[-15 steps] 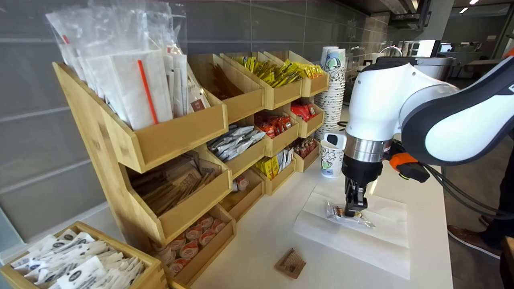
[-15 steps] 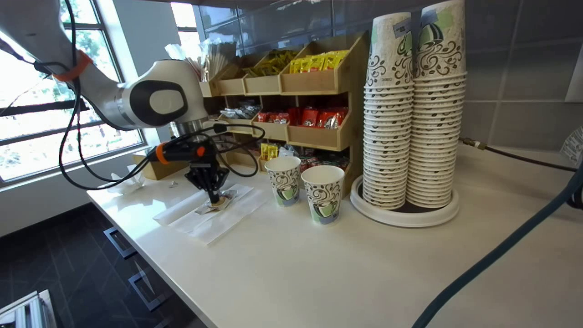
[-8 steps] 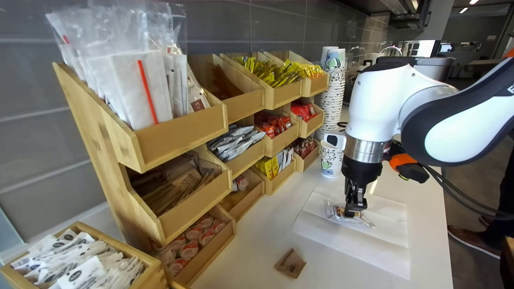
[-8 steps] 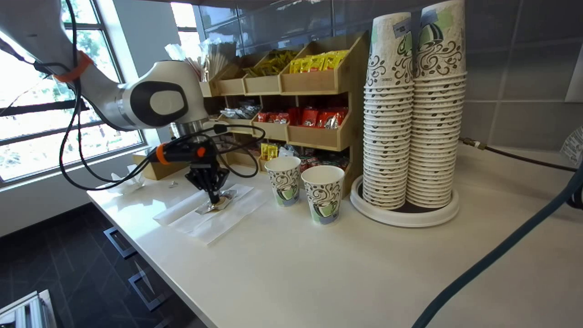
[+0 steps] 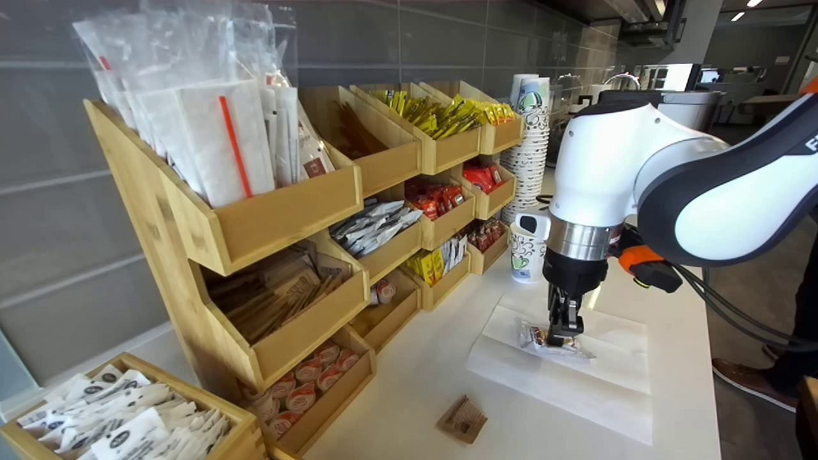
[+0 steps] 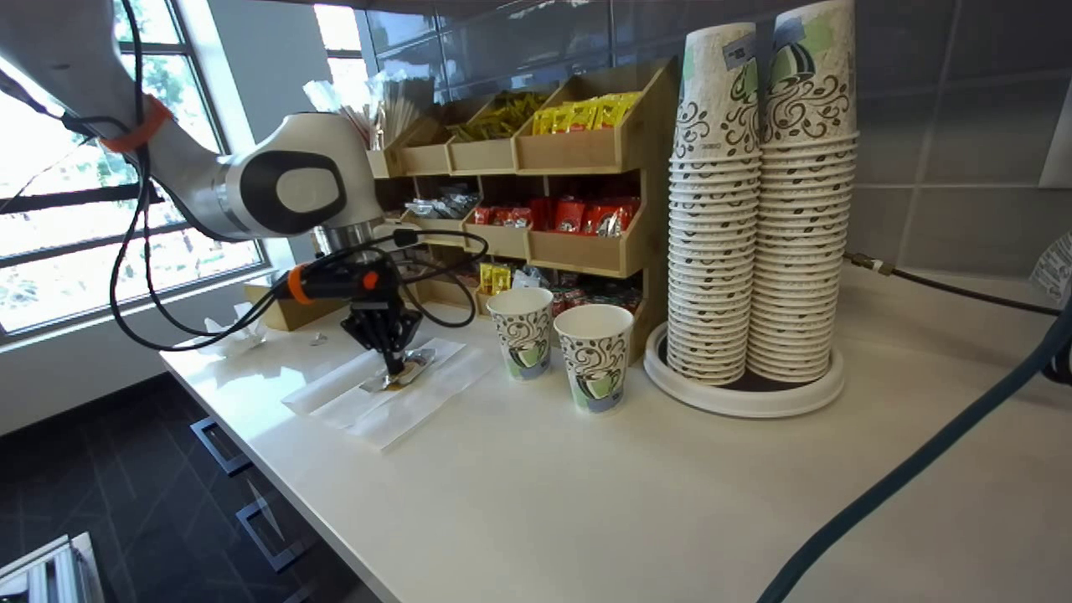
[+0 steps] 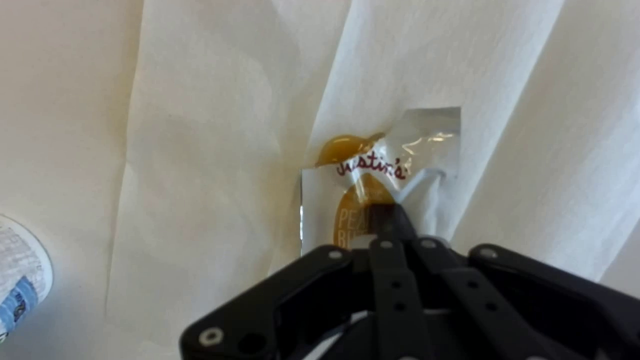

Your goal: Press down on the white sachet on the napkin.

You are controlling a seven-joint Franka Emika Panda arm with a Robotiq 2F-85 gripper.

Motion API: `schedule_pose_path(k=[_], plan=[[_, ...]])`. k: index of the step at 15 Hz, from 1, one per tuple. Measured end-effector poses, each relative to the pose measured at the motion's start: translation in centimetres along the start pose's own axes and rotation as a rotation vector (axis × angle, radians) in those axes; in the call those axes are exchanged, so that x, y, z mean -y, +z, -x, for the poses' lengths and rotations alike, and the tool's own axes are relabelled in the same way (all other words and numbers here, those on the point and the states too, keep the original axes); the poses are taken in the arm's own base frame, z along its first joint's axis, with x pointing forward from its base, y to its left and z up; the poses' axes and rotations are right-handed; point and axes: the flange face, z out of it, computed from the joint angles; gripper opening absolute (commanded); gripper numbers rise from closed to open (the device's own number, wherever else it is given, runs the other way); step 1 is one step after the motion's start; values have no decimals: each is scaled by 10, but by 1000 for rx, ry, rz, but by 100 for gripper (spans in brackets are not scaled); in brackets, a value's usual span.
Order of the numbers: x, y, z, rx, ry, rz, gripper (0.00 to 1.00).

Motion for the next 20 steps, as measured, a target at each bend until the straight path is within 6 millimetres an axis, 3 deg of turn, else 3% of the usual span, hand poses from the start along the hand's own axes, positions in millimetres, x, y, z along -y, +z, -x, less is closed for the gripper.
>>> schedule_pose_path(k=[20], plan=[[2, -1, -4, -22, 1, -1, 0]])
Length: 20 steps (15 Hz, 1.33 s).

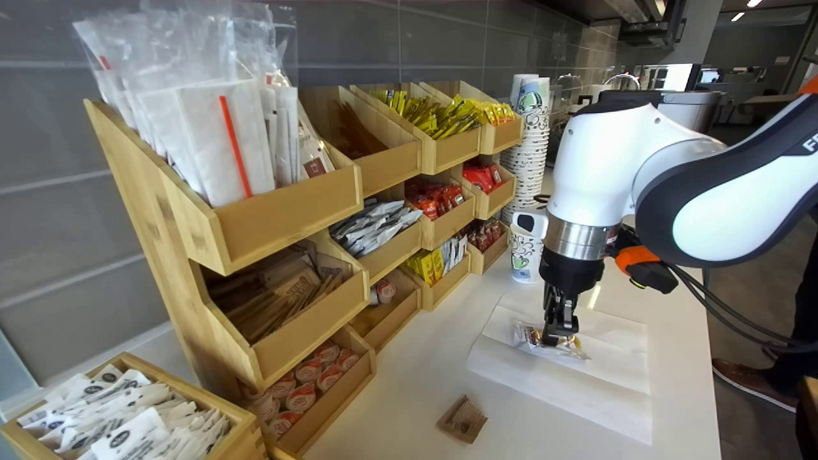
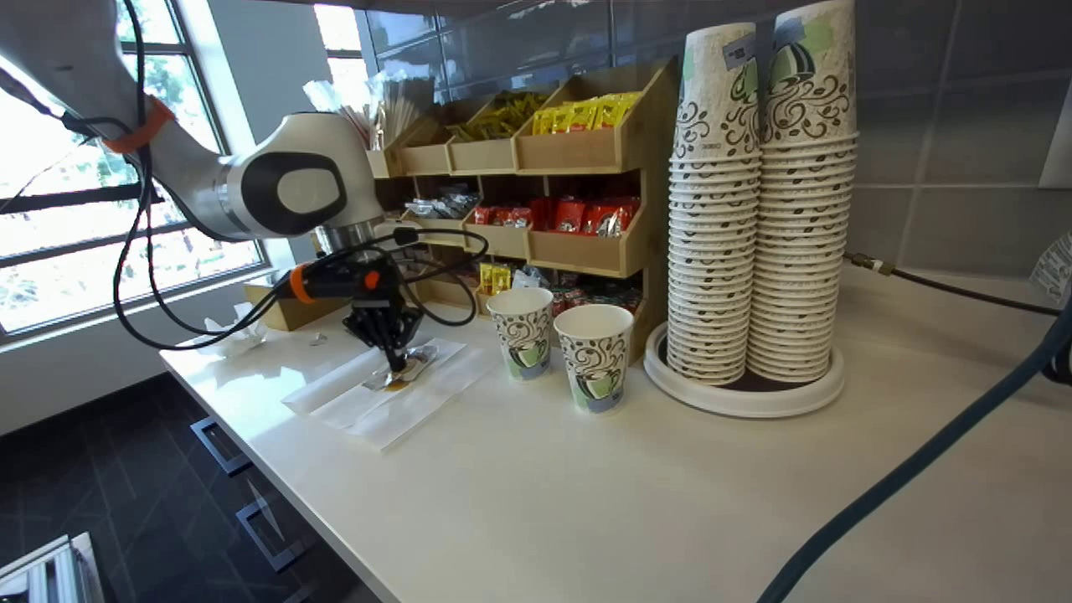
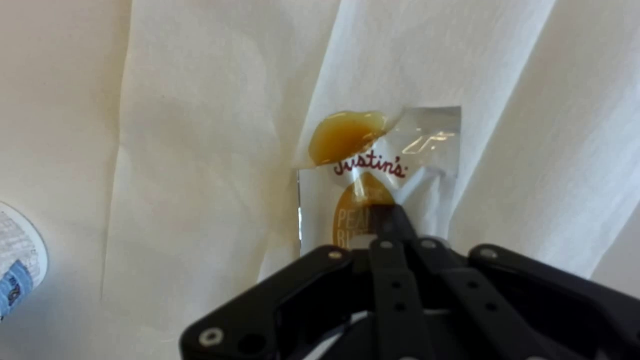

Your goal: Press down on the white sachet on the napkin.

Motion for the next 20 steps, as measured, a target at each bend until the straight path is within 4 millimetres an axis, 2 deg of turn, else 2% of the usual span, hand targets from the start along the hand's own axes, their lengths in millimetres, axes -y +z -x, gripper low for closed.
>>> schedule_pose_path(k=[7, 13, 20], plan=[[-1, -4, -3, -9, 0, 3, 0], [-3, -16, -5, -33, 2, 12, 0], [-13, -15, -1, -31, 40, 14, 0]])
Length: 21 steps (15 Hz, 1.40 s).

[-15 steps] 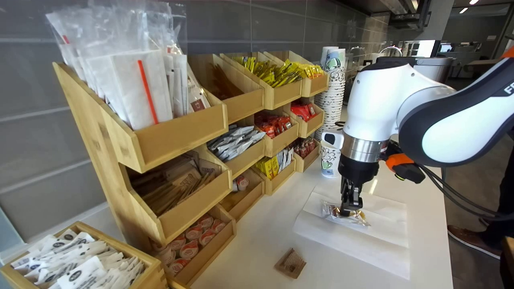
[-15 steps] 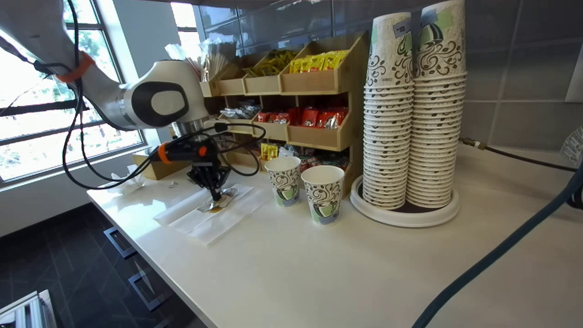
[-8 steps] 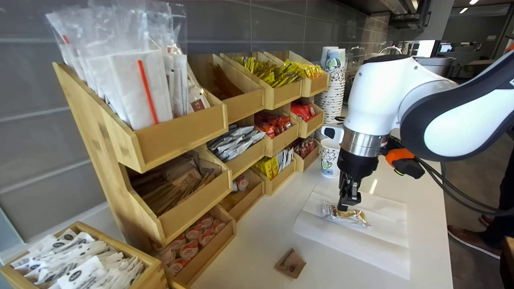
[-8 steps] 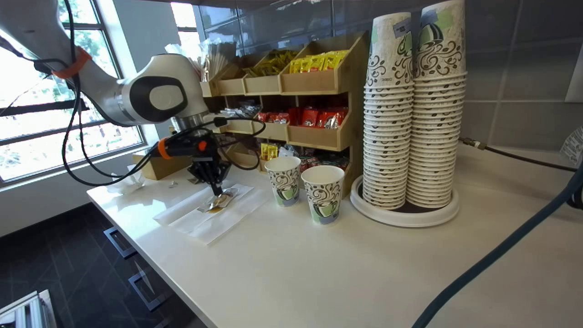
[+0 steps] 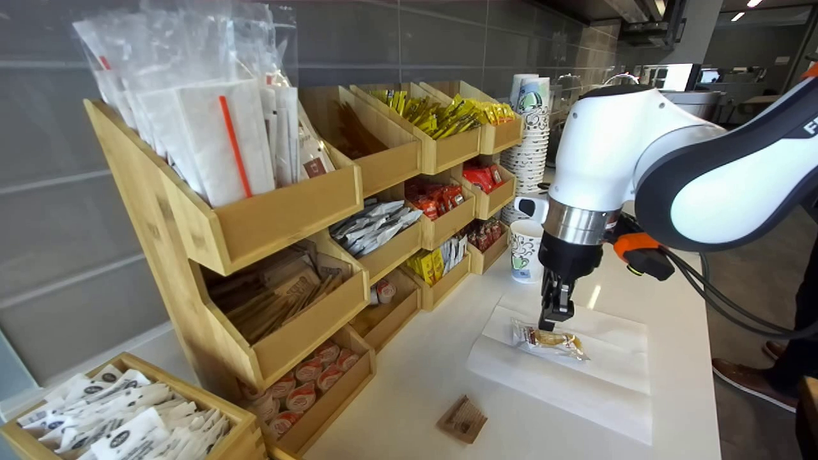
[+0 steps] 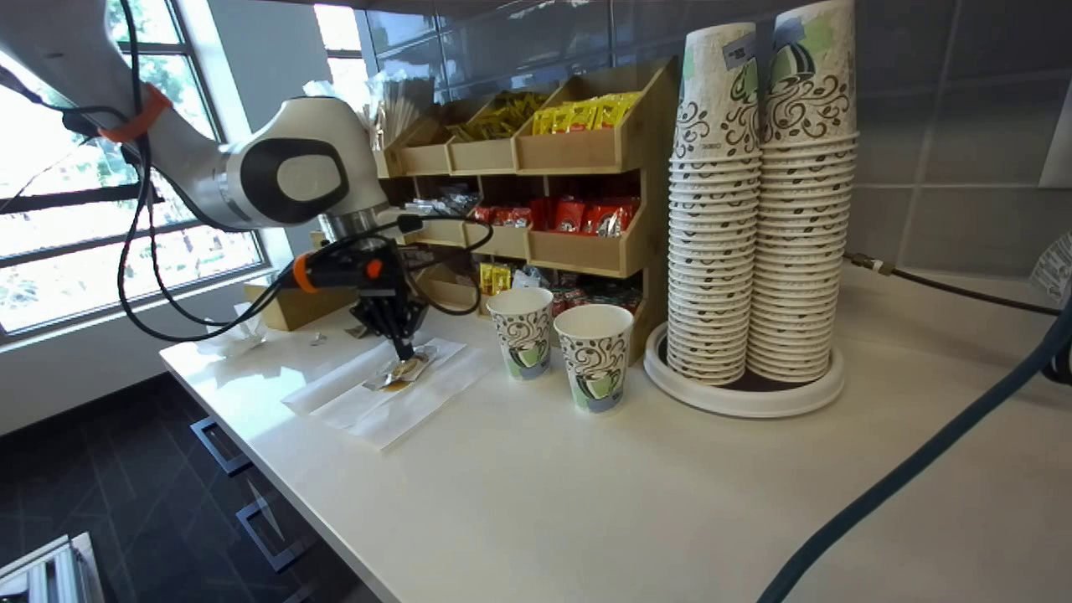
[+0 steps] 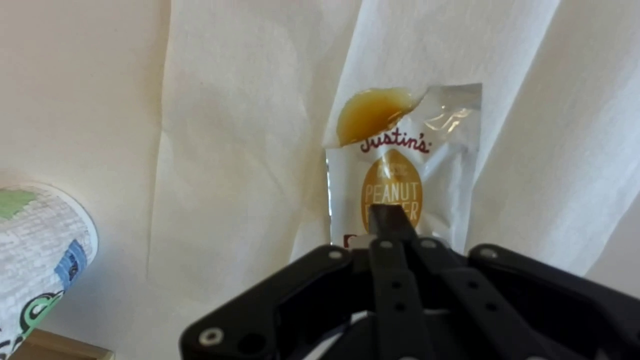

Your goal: Press down on the white sachet on the napkin.

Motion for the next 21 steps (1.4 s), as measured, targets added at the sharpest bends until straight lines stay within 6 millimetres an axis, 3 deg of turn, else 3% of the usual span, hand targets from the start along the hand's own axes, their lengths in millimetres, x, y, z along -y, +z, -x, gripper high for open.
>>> schedule_pose_path(k=[9, 21], plan=[[-3, 15, 4, 29, 11, -9, 0], [-4, 16, 3, 27, 11, -9, 0]])
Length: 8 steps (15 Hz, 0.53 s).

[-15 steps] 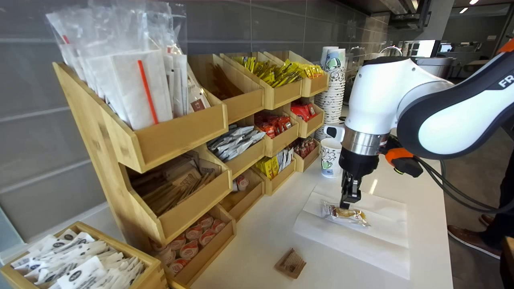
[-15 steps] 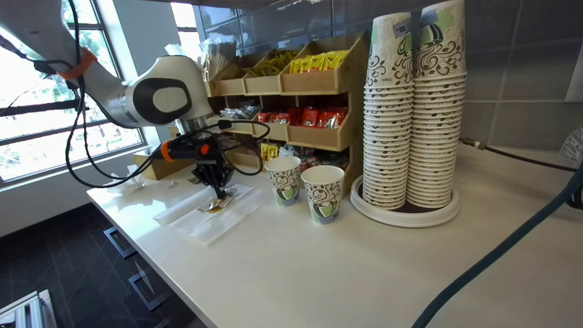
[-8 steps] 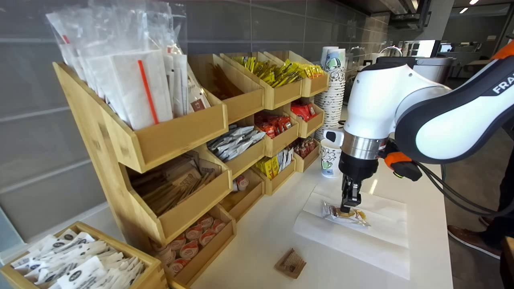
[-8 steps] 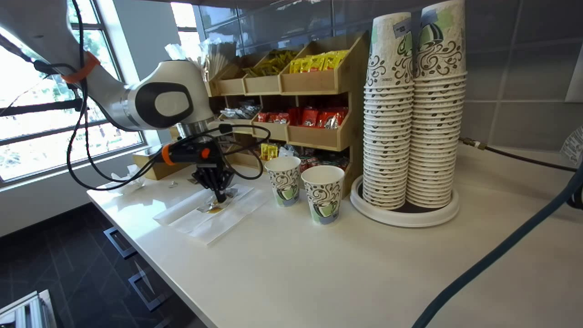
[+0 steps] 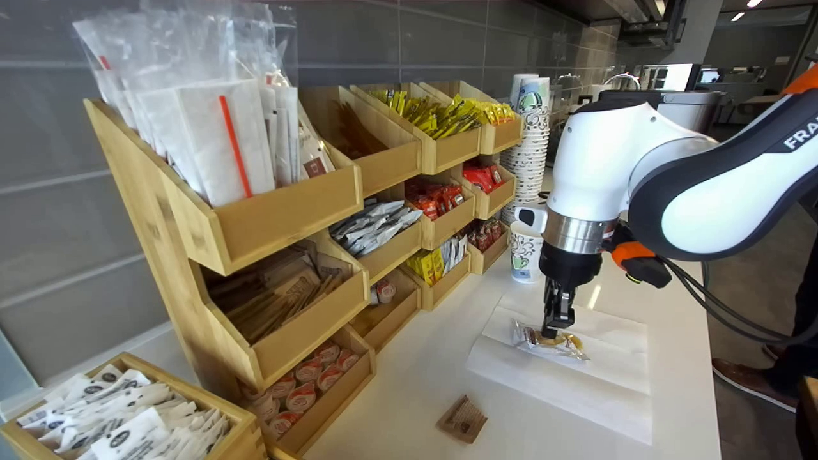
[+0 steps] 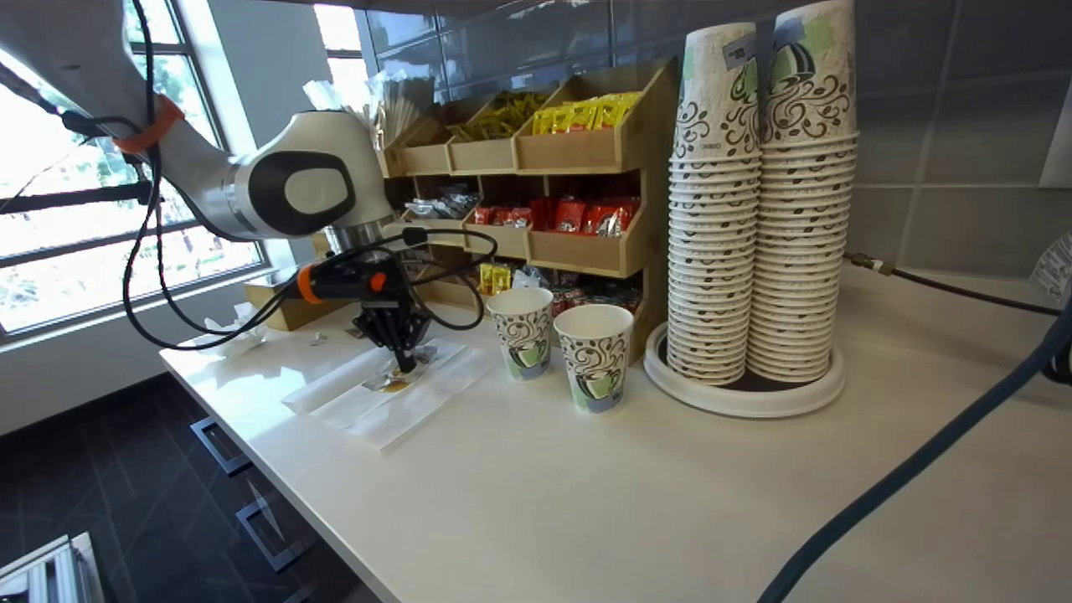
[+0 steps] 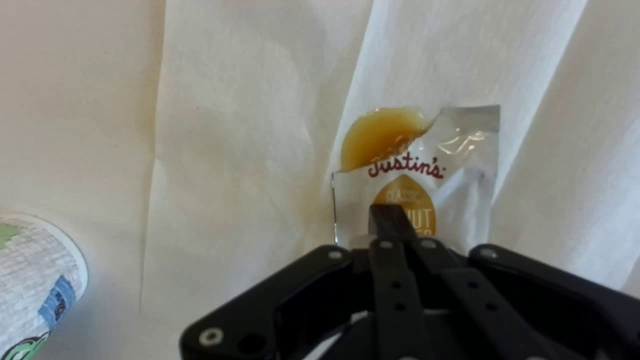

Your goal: Press down on the white sachet on the napkin.

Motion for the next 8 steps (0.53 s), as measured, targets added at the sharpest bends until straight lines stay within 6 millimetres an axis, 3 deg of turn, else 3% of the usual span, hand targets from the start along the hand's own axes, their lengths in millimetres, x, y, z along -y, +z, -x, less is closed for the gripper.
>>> schedule_pose_path(k=[8], plan=[[-4, -19, -6, -45, 4, 13, 2]])
